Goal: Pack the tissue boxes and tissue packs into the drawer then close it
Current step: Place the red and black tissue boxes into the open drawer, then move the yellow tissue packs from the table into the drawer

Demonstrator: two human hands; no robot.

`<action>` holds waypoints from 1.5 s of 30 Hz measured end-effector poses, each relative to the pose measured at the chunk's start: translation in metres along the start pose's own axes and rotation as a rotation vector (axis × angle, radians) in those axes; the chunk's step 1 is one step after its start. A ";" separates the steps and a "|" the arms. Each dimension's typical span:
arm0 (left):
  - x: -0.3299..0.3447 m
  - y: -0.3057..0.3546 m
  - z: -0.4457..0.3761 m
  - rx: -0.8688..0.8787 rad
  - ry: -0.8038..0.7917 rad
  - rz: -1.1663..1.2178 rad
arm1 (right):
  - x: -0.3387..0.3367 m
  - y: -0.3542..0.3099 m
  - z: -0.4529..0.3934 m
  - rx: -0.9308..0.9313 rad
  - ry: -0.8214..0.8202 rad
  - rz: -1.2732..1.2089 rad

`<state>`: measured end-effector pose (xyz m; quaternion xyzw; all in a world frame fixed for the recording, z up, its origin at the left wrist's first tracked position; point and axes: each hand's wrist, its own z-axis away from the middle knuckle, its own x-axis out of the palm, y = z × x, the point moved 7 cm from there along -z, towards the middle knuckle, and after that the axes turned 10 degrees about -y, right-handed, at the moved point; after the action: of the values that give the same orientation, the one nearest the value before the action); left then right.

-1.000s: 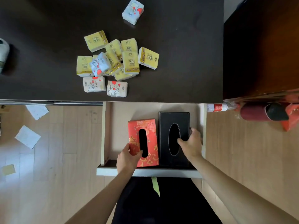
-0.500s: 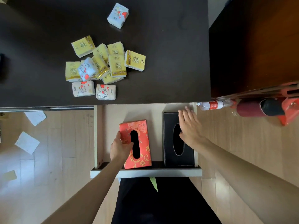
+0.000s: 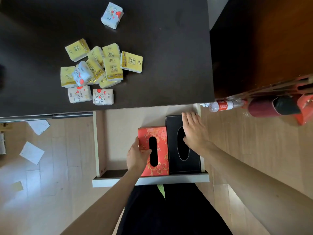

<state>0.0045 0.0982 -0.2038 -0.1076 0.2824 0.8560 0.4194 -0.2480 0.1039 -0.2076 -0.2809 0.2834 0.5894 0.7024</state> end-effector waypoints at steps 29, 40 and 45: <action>-0.265 0.112 -0.046 0.702 0.114 0.023 | -0.212 -0.141 -0.072 -0.064 0.647 -0.888; -0.222 0.206 -0.110 0.946 0.273 -0.894 | -0.212 -0.117 -0.128 0.070 0.566 -0.489; -0.215 0.188 -0.082 1.107 0.224 -0.727 | -0.178 -0.092 -0.096 0.185 0.534 -0.442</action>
<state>-0.0120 -0.1820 -0.1059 -0.0532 0.6676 0.3727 0.6424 -0.1893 -0.0986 -0.1379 -0.4146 0.4416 0.3008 0.7366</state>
